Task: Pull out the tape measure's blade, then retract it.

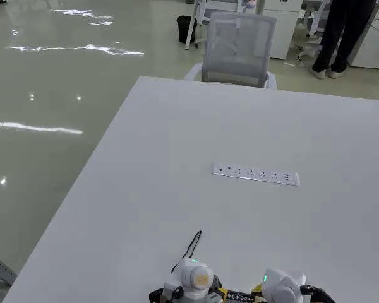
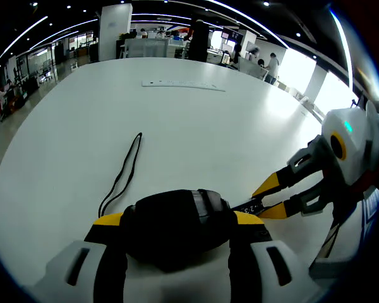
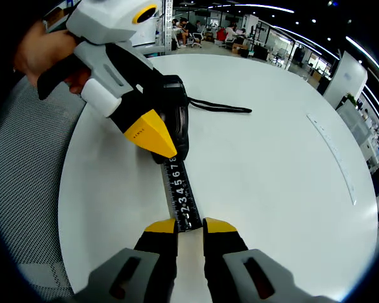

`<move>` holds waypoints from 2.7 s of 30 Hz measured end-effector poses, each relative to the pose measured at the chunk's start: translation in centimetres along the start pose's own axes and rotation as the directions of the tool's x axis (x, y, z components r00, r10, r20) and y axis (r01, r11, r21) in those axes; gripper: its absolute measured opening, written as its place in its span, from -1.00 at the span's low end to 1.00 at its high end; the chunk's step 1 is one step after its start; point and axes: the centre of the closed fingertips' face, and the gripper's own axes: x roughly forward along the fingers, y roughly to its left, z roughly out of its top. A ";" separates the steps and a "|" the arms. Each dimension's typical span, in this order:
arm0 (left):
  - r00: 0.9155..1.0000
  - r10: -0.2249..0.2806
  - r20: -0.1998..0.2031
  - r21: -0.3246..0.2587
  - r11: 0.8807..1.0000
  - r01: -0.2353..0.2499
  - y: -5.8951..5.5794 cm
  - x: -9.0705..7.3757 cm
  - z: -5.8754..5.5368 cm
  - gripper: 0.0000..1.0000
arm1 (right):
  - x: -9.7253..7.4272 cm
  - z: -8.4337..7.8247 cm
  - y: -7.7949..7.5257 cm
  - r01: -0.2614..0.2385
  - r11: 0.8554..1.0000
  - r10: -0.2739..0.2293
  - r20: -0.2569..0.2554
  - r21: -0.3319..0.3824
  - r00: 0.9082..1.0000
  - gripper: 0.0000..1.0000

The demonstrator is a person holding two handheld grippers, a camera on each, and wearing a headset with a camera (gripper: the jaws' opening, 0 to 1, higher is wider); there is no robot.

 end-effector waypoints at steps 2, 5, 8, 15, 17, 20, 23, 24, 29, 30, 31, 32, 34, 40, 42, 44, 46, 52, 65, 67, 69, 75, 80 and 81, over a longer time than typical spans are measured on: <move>1.000 0.000 0.000 0.000 1.000 0.000 0.0 0.0 0.0 0.24 | 0.0 0.1 0.1 -0.001 1.000 0.001 0.001 0.002 1.000 -0.72; 1.000 0.001 0.001 0.001 1.000 -0.001 0.0 0.1 0.0 0.24 | 0.1 0.2 0.1 -0.003 1.000 0.003 0.004 0.003 1.000 -0.72; 1.000 0.001 0.002 0.001 1.000 -0.001 0.1 0.2 0.0 0.24 | 0.3 0.4 0.2 -0.004 1.000 0.004 0.005 0.004 1.000 -0.72; 1.000 0.001 0.004 0.001 1.000 -0.001 0.1 0.2 0.0 0.24 | 0.6 0.8 0.2 -0.004 1.000 0.004 0.003 0.000 1.000 -0.72; 1.000 0.001 0.005 0.001 1.000 -0.001 0.1 0.2 0.0 0.24 | 0.6 0.9 0.3 -0.005 1.000 0.005 0.003 -0.001 1.000 -0.72; 1.000 0.000 0.006 0.001 1.000 0.000 0.1 0.1 0.0 0.24 | 0.7 1.2 0.3 -0.007 1.000 0.007 0.005 -0.005 1.000 -0.72; 1.000 -0.002 0.004 0.000 1.000 0.002 0.1 0.1 0.0 0.24 | 0.9 1.3 0.4 -0.009 1.000 0.009 0.005 -0.006 1.000 -0.72; 1.000 -0.002 0.003 0.000 1.000 0.002 0.1 0.1 0.0 0.24 | 0.9 1.3 0.4 -0.009 1.000 0.009 0.006 -0.005 1.000 -0.72; 1.000 -0.001 0.004 0.001 1.000 0.001 0.0 0.0 0.0 0.24 | 1.2 1.7 0.5 -0.011 1.000 0.011 0.005 0.002 1.000 -0.72; 1.000 -0.002 0.004 0.001 1.000 0.002 0.1 0.1 0.0 0.24 | 1.2 1.7 0.5 -0.011 1.000 0.011 0.004 0.000 1.000 -0.72; 1.000 -0.002 0.003 0.000 1.000 0.002 0.1 0.0 0.0 0.24 | 1.3 1.7 0.5 -0.011 1.000 0.011 0.005 0.001 1.000 -0.72; 1.000 -0.002 0.004 0.001 1.000 0.002 0.1 0.0 0.0 0.24 | 1.3 1.7 0.5 -0.012 1.000 0.012 0.005 0.002 1.000 -0.72; 1.000 -0.002 0.003 0.001 1.000 0.002 0.1 0.0 0.1 0.24 | 1.2 1.9 0.5 -0.014 1.000 0.014 0.005 0.003 1.000 -0.72; 1.000 -0.003 0.001 0.000 1.000 0.003 0.1 0.1 0.0 0.24 | 1.5 2.2 0.6 -0.018 1.000 0.018 0.005 0.006 1.000 -0.72; 1.000 -0.003 0.001 0.000 1.000 0.003 0.1 0.0 0.0 0.24 | 1.5 2.4 0.7 -0.019 1.000 0.019 0.005 0.009 1.000 -0.72; 1.000 -0.003 0.001 0.000 1.000 0.003 0.0 0.0 0.0 0.24 | 1.7 2.4 0.7 -0.020 1.000 0.020 0.003 0.010 1.000 -0.72; 1.000 -0.003 0.003 0.001 1.000 0.003 0.0 0.0 0.0 0.24 | 1.9 2.6 0.7 -0.020 1.000 0.020 0.006 0.011 1.000 -0.72; 1.000 -0.006 0.000 -0.004 1.000 0.006 0.0 0.0 0.0 0.24 | 2.0 2.9 0.7 -0.025 1.000 0.025 0.006 0.019 1.000 -0.73; 1.000 -0.023 0.013 -0.011 1.000 0.023 0.1 0.0 0.0 0.24 | 2.4 3.6 1.0 -0.030 0.999 0.030 0.012 0.039 0.999 -0.73; 1.000 -0.022 0.012 -0.011 1.000 0.022 0.0 -0.1 0.0 0.24 | 2.5 3.6 1.1 -0.031 0.999 0.031 0.009 0.038 0.999 -0.73; 1.000 -0.021 0.010 -0.010 1.000 0.021 0.1 0.1 0.0 0.24 | 2.7 3.8 1.1 -0.033 0.999 0.033 0.009 0.032 0.999 -0.73; 1.000 -0.017 0.007 -0.012 1.000 0.017 0.1 0.1 0.0 0.24 | 2.7 4.2 1.2 -0.032 0.999 0.032 0.010 0.024 0.999 -0.73; 1.000 -0.017 0.006 -0.014 1.000 0.017 0.1 0.0 0.0 0.24 | 2.9 4.4 1.3 -0.033 0.999 0.033 0.008 0.021 0.999 -0.74; 1.000 -0.017 0.005 -0.015 1.000 0.017 0.1 0.0 0.0 0.24 | 2.9 4.4 1.3 -0.033 0.999 0.033 0.008 0.020 0.999 -0.74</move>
